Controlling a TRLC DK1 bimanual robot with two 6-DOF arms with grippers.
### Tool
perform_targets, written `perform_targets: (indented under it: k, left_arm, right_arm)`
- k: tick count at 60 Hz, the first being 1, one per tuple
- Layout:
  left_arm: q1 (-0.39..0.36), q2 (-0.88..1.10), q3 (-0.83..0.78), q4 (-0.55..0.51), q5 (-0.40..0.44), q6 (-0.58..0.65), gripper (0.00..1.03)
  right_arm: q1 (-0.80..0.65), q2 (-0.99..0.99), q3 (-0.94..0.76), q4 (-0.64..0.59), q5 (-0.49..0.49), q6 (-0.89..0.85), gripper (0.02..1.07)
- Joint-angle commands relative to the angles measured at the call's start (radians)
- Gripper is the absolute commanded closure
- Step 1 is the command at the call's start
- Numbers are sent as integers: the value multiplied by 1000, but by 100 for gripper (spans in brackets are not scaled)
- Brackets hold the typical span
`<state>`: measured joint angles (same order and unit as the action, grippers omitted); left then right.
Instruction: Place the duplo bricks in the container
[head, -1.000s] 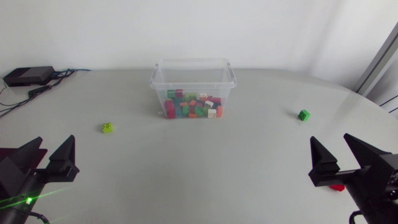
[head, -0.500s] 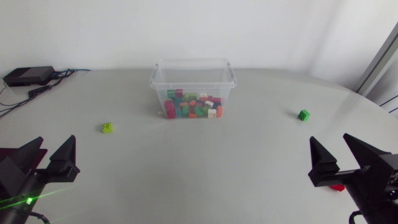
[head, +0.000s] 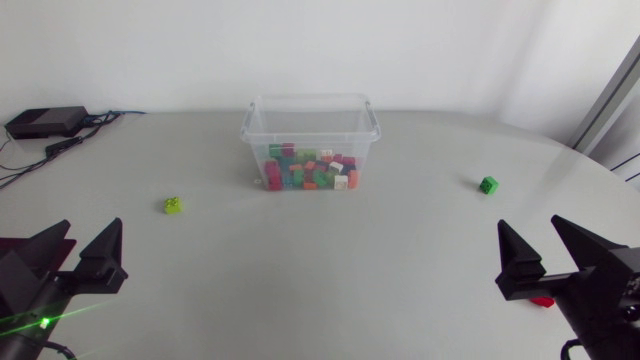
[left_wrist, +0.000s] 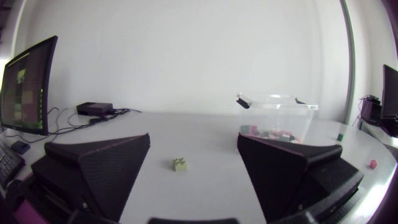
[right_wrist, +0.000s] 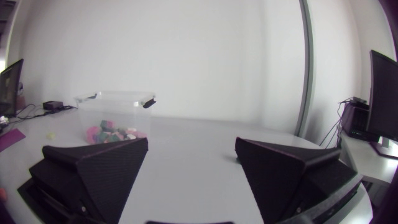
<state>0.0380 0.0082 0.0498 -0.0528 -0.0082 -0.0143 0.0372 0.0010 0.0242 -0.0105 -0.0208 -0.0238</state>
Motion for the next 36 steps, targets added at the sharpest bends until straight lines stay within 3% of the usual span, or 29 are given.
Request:
perform_targets:
  k: [1, 19, 36]
  left_arm:
    - [-9, 62, 74, -1, -1, 20, 6]
    - [-12, 348, 249, -24, 1, 10, 8]
    - [-6, 763, 547, -259, 1, -15, 9]
  right_arm:
    - [-7, 17, 31, -8, 9, 38, 6]
    - [-7, 251, 180, 7, 9, 62, 6]
    - [-10, 491, 342, -5, 19, 110, 6]
